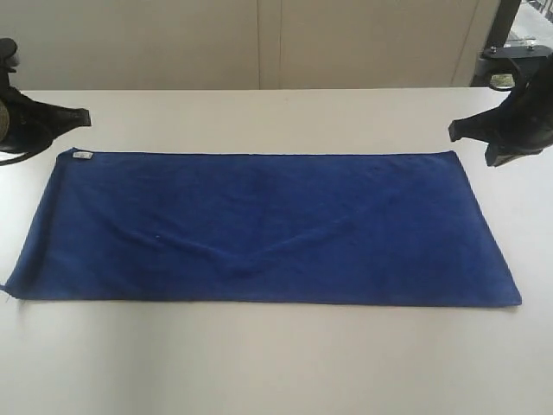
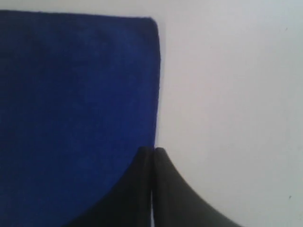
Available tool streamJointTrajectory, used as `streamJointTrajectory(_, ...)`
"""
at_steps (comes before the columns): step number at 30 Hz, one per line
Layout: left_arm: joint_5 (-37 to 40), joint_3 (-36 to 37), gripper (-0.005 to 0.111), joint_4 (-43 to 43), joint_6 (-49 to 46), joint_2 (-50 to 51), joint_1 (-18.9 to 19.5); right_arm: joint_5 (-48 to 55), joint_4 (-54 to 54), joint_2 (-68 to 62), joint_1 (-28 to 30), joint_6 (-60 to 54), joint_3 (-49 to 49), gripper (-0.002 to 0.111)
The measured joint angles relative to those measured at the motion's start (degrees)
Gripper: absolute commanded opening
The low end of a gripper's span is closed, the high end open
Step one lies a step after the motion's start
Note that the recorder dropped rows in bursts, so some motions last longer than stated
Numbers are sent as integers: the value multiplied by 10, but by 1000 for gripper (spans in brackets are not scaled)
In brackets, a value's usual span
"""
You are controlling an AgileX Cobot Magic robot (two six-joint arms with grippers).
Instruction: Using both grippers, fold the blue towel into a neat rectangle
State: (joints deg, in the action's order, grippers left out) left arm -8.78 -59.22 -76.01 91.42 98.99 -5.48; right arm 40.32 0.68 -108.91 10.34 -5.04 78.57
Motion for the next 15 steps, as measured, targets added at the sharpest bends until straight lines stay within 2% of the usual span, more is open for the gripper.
streamJointTrajectory(7, -91, 121, 0, -8, 16, -51, 0, 21, 47, 74, -5, -5, -90, 0)
streamJointTrajectory(13, -200, 167, 0, -48, 62, -70, 0, -10, 80, 144, -21, -5, -183, 0)
streamJointTrajectory(15, -207, 169, 0, -62, 68, -71, -4, -32, 84, 160, -27, -5, -215, 0)
